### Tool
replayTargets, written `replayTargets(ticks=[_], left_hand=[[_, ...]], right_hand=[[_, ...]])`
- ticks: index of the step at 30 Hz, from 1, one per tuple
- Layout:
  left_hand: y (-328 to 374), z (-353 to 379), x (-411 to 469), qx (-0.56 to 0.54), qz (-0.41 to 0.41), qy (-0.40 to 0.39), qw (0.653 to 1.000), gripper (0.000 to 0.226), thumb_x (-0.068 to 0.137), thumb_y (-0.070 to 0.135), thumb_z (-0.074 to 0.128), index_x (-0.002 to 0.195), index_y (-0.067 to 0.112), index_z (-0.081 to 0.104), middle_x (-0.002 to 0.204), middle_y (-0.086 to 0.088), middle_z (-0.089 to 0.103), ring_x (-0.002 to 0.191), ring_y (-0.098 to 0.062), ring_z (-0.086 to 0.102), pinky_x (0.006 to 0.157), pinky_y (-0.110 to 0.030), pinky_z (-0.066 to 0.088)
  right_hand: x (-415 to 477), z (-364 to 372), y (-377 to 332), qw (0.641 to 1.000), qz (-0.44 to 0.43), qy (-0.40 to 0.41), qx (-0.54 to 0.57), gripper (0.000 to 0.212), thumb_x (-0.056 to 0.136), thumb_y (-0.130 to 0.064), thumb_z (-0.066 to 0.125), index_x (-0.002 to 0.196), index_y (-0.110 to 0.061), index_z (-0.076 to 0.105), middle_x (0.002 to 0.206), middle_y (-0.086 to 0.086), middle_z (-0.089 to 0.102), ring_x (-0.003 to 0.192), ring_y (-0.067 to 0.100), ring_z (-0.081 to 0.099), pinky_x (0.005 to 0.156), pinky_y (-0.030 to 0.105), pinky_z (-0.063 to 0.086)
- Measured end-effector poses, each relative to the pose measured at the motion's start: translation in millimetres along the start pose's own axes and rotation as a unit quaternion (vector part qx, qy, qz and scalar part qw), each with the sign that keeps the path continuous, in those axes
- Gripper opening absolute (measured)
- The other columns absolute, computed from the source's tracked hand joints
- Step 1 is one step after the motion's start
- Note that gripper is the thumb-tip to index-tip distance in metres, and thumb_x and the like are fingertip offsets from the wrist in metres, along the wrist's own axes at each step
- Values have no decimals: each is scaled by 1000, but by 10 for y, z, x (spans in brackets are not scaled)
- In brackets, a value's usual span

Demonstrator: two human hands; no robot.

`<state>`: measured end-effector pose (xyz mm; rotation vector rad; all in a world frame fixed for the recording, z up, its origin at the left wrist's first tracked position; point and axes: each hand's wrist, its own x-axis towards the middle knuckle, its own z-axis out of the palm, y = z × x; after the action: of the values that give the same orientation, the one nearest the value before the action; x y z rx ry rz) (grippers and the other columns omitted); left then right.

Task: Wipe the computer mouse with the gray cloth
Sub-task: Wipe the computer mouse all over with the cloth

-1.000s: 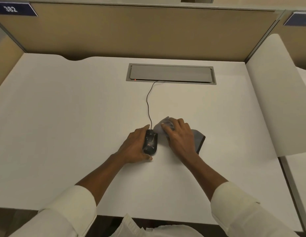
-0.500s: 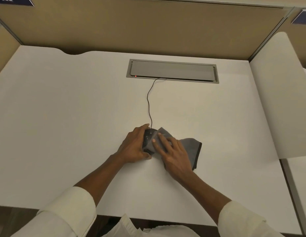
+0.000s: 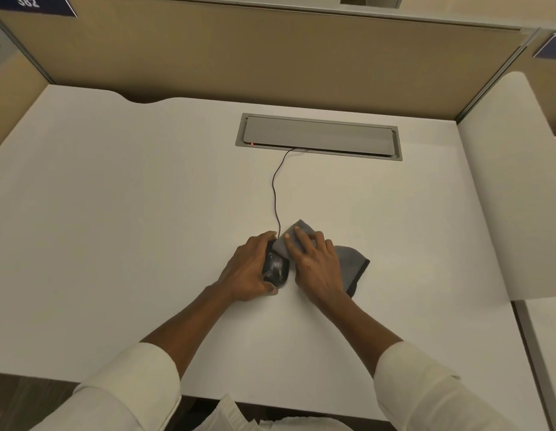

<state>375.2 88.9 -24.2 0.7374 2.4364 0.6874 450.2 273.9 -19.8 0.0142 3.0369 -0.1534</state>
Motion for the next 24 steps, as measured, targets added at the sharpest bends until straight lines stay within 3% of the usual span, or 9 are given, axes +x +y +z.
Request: replayTargets(ticks=[5, 8, 10, 15, 18, 24], left_hand=[[12, -10, 16, 8, 7, -2, 1000, 125, 54, 54, 91, 157, 32, 22, 152, 0, 47, 130, -26, 55, 105, -45, 55], [12, -7, 16, 10, 0, -8, 1000, 130, 56, 53, 93, 161, 32, 19, 157, -1, 44, 134, -27, 53, 107, -45, 53], [2, -2, 16, 7, 0, -10, 1000, 131, 58, 50, 94, 163, 31, 18, 158, -1, 43, 136, -27, 53, 108, -46, 52], [-3, 6, 16, 15, -8, -17, 1000, 130, 59, 44, 95, 162, 35, 16, 159, 0, 40, 136, -29, 51, 109, -47, 52], [-6, 18, 14, 12, -11, -19, 1000, 133, 57, 48, 95, 162, 36, 15, 159, 2, 39, 136, -29, 51, 109, -46, 52], [6, 2, 9, 13, -17, -15, 1000, 131, 54, 50, 94, 159, 40, 16, 156, 6, 41, 134, -27, 52, 107, -46, 52]], right_hand=[[-121, 27, -50, 999, -6, 24, 30, 69, 84, -5, 64, 152, -14, 53, 158, 11, 53, 116, 37, 56, 92, 47, 52], [-442, 146, -111, 998, -40, 51, 17, 69, 86, 0, 40, 154, -11, 50, 160, 13, 50, 113, 36, 56, 90, 48, 53], [-653, 227, -124, 997, -54, 60, -7, 71, 85, 2, 34, 153, -9, 52, 159, 17, 51, 112, 37, 57, 86, 48, 54], [-954, 352, -87, 996, -62, 28, -65, 76, 75, 2, 71, 150, -6, 55, 157, 24, 52, 115, 43, 65, 84, 51, 57], [-879, 276, -60, 997, -24, 47, -57, 76, 72, 6, 75, 146, -3, 59, 149, 25, 59, 107, 43, 68, 80, 51, 57], [-336, -43, -33, 980, 149, 115, 68, 74, 75, 17, 64, 146, -2, 57, 142, 21, 61, 100, 40, 57, 77, 45, 51]])
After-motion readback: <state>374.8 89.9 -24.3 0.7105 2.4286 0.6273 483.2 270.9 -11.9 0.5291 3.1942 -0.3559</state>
